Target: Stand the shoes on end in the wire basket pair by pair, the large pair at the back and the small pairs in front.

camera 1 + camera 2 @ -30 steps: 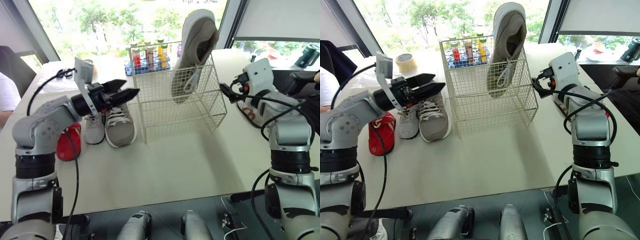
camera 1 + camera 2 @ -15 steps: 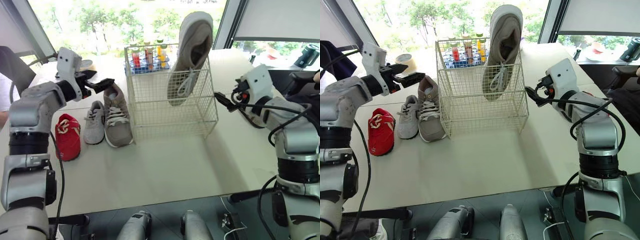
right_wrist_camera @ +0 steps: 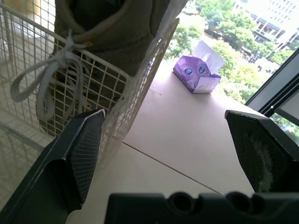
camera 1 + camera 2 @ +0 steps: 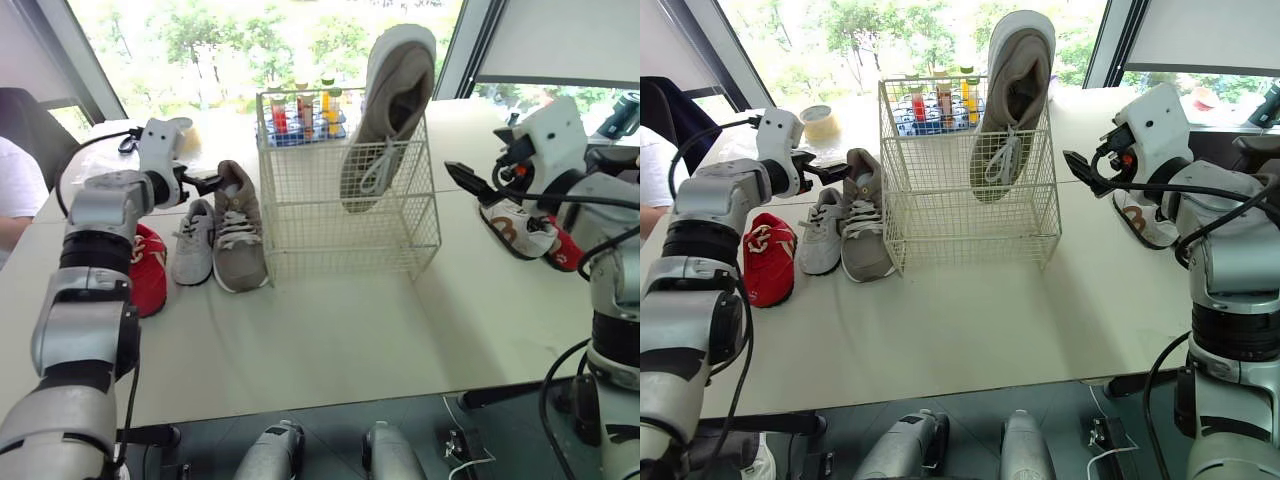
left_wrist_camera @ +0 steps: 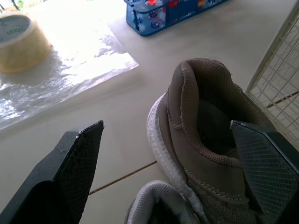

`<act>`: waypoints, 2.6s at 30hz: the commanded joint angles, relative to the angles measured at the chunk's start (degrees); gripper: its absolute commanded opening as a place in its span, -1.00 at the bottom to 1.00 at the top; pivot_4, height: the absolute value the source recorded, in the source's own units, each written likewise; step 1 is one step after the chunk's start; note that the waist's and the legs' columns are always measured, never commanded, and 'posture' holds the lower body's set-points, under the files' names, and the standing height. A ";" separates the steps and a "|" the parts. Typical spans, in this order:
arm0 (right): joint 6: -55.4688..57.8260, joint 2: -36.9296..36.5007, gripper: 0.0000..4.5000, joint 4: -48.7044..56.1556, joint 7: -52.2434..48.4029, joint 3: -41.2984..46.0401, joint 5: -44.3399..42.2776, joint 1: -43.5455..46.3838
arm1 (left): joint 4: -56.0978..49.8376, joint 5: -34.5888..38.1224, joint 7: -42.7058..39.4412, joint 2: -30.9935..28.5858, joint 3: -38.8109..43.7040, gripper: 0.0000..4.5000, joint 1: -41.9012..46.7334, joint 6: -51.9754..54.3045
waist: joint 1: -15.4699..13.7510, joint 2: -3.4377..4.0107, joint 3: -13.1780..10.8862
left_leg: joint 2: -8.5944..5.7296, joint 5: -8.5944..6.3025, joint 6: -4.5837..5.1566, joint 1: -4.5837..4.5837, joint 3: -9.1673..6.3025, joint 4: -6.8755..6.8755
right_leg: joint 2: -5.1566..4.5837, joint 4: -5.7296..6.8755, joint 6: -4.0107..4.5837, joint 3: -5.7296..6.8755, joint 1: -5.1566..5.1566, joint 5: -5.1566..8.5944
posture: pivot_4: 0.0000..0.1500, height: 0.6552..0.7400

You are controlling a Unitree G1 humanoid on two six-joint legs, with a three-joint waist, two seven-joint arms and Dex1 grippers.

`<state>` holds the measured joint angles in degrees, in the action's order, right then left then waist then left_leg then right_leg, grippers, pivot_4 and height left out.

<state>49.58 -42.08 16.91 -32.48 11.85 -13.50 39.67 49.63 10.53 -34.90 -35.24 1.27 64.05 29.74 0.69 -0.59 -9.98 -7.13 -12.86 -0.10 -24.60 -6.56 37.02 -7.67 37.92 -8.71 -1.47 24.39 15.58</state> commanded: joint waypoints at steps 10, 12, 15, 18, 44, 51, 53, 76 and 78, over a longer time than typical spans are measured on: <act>0.59 1.42 0.99 2.65 3.97 0.07 -2.31 2.68 | -8.06 4.20 -0.17 -2.01 5.30 1.00 11.38 27.96 | 0.31 -0.05 -0.03 | 0.01 0.00 0.00 -0.07 -0.02 0.01 | 0.02 0.06 0.00 0.02 0.08 0.00 | 1.00 1.00; 0.23 1.78 0.99 2.11 4.23 -0.42 -2.21 3.09 | -9.54 3.65 1.45 -1.77 4.58 1.00 13.02 33.45 | 0.32 -0.05 -0.03 | 0.01 0.00 0.00 -0.07 -0.02 0.03 | 0.02 0.08 0.00 0.01 0.08 0.00 | 1.00 1.00; -0.23 2.21 0.99 1.12 4.17 -1.18 -2.37 3.76 | -11.56 1.86 5.50 -1.11 2.98 1.00 16.54 44.10 | 0.25 -0.05 -0.03 | 0.00 0.01 0.00 -0.08 -0.03 0.04 | 0.02 0.09 0.00 0.02 0.08 0.00 | 1.00 1.00; -0.76 2.50 0.99 0.25 4.03 -2.13 -2.44 4.15 | -14.66 -0.39 8.01 -1.35 -1.96 1.00 18.67 52.59 | 0.27 -0.09 -0.05 | -0.01 0.01 0.00 -0.08 -0.03 0.05 | 0.02 0.10 -0.01 0.02 0.08 0.00 | 1.00 1.00; -1.93 1.80 0.99 -0.84 3.17 -4.44 -2.37 3.61 | -11.58 -1.24 14.97 4.79 -3.24 1.00 13.20 54.94 | 0.11 -0.08 -0.05 | -0.01 0.01 -0.02 -0.10 -0.02 0.05 | 0.01 0.10 -0.01 -0.01 0.12 0.00 | 1.00 1.00; -1.81 1.99 0.99 -0.50 3.53 -4.28 -2.41 3.14 | -9.59 -1.48 17.63 6.64 -1.35 1.00 13.56 53.34 | 0.04 -0.08 -0.04 | -0.01 0.01 -0.02 -0.10 -0.02 0.06 | 0.00 0.11 -0.01 -0.01 0.12 0.00 | 1.00 1.00; -1.69 1.99 0.99 -0.35 3.61 -4.26 -2.44 3.05 | -8.68 -1.59 18.45 7.31 -0.52 1.00 13.47 52.89 | 0.00 -0.08 -0.04 | -0.01 0.01 -0.02 -0.10 -0.02 0.06 | 0.00 0.11 -0.01 -0.01 0.11 0.00 | 1.00 1.00; -1.70 1.65 1.00 0.67 4.36 -4.15 -2.30 2.09 | 1.24 -4.68 21.93 11.90 2.61 -0.84 11.69 36.77 | -1.28 -0.04 0.10 | -0.04 0.03 -0.04 0.08 -0.03 0.12 | -0.02 0.20 -0.01 0.01 -0.08 0.00 | 1.00 1.00; -1.85 1.37 1.00 0.66 4.31 -4.06 -2.14 1.87 | -2.86 -3.55 22.38 10.29 5.50 -0.84 12.94 33.46 | -1.21 -0.08 0.08 | -0.04 0.03 -0.04 0.07 -0.03 0.12 | -0.02 0.20 -0.01 0.01 -0.07 0.00 | 1.00 1.00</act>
<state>48.38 -39.50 15.50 -28.41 6.56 -15.93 41.20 51.62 6.47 -13.40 -22.74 4.22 75.43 66.87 -0.52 -0.67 -9.90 -7.17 -12.84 -0.14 -24.54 -6.59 37.13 -7.69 38.12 -8.72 -1.46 24.35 15.58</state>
